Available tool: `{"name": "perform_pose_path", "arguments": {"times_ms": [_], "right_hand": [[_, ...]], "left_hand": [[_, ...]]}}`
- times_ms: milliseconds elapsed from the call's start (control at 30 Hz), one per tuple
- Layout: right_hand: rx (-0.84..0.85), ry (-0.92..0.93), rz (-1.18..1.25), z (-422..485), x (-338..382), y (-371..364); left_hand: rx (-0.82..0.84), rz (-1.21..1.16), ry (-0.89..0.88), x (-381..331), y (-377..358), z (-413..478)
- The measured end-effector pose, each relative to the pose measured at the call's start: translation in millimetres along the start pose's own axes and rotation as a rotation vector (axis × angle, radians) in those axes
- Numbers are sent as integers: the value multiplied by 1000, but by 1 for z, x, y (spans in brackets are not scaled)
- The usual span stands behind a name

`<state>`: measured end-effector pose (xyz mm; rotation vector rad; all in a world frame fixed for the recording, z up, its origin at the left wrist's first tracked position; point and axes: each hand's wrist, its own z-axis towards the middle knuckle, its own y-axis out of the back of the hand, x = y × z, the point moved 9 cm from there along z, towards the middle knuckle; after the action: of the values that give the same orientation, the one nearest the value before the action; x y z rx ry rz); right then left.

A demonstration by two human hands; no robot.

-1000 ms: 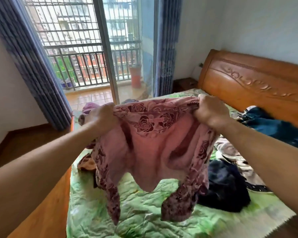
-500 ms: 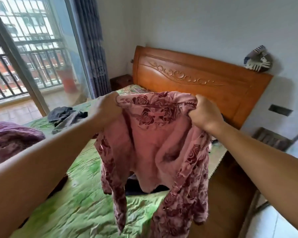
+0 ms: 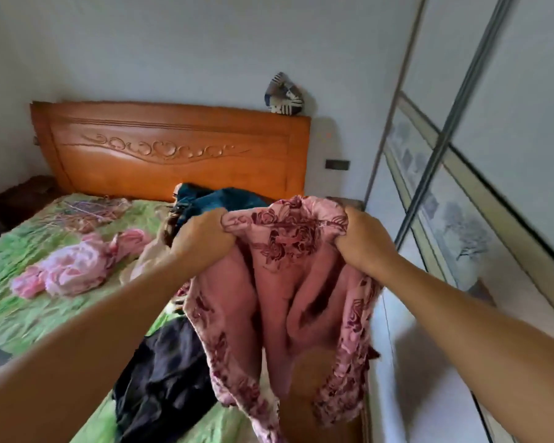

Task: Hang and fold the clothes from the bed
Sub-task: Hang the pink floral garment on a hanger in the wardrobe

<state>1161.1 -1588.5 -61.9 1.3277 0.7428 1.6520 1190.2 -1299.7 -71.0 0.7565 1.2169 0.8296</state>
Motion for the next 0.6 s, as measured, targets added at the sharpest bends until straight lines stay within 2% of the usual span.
{"name": "perform_pose_path", "arguments": {"times_ms": [267, 433, 600], "right_hand": [[-86, -346, -40, -40, -94, 29], [-142, -488, -52, -96, -117, 51], [-192, -650, -53, -176, -122, 72]], "left_hand": [[237, -50, -238, -94, -99, 46], [387, -79, -418, -153, -132, 33], [443, -81, -604, -210, -149, -5]]}}
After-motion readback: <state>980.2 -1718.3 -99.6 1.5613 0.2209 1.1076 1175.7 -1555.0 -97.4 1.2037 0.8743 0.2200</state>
